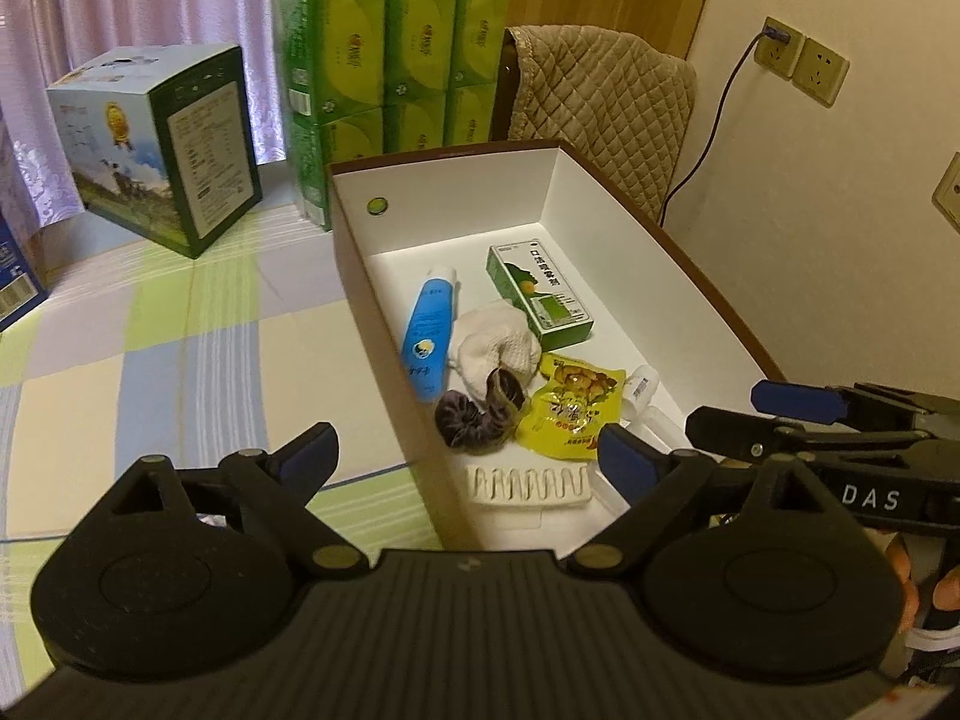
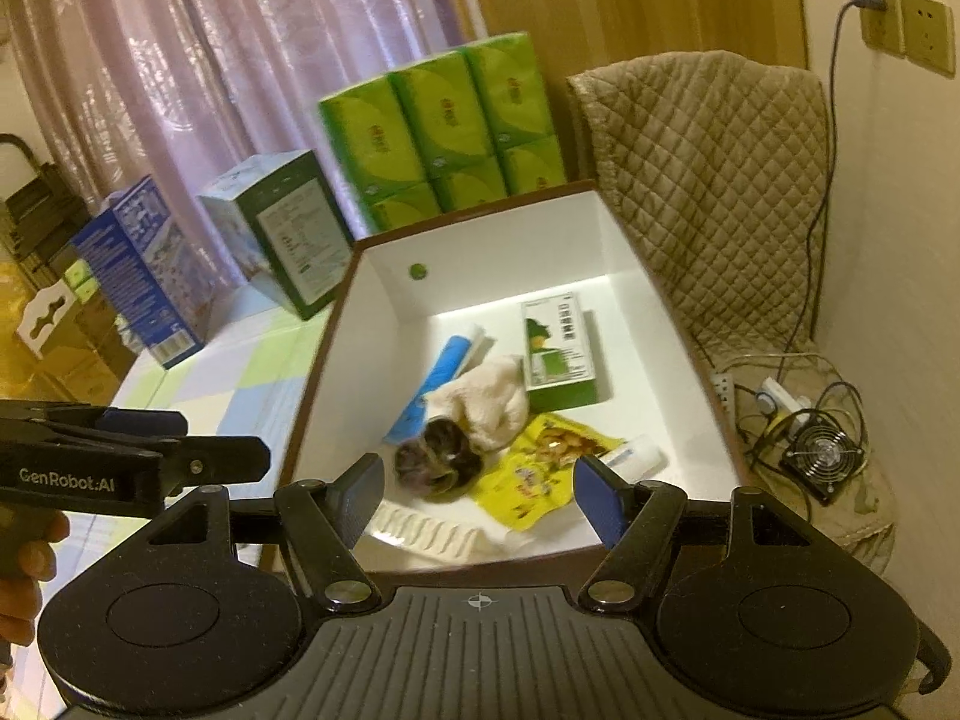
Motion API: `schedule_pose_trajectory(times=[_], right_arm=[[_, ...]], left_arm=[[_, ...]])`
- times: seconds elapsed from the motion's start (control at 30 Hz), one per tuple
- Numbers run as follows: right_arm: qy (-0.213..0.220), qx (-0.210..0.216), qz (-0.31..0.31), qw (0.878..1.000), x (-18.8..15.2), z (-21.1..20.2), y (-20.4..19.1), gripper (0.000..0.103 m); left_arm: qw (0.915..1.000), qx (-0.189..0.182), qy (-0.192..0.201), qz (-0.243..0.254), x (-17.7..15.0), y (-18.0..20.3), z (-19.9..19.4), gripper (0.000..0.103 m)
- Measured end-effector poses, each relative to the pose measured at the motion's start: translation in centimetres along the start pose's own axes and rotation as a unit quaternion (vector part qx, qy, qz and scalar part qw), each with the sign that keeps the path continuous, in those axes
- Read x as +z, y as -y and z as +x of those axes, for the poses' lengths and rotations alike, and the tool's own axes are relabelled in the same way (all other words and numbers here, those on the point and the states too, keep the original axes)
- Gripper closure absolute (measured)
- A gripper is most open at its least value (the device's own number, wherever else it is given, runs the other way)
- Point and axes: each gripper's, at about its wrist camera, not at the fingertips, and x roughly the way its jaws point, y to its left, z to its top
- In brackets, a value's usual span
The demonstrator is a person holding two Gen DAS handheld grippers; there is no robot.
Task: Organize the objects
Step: 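Move both tools back over the white ointment box and red candy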
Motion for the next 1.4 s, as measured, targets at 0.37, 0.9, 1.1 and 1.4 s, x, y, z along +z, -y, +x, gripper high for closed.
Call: schedule_pose_trajectory(times=[0.37, 0.9, 1.1, 1.4], right_arm=[[-0.016, 0.03, -0.025, 0.999, -2.3, -0.1, -4.7, 0.036], [-0.065, 0.054, -0.041, 0.996, -7.2, 1.6, -11.2, 0.036], [-0.09, 0.056, -0.035, 0.994, -8.8, 3.1, -12.7, 0.036], [-0.117, 0.052, -0.029, 0.991, -9.8, 5.2, -14.1, 0.036]], left_arm=[[0.9994, 0.016, 0.003, -0.031, -3.8, -3.8, -3.6, 0.011], [0.9944, 0.049, -0.033, -0.087, -11.9, -12.2, -6.7, 0.01], [0.9922, 0.051, -0.052, -0.101, -14.3, -14.5, -6.4, 0.01], [0.9912, 0.053, -0.066, -0.102, -15.9, -16.3, -4.7, 0.011]])
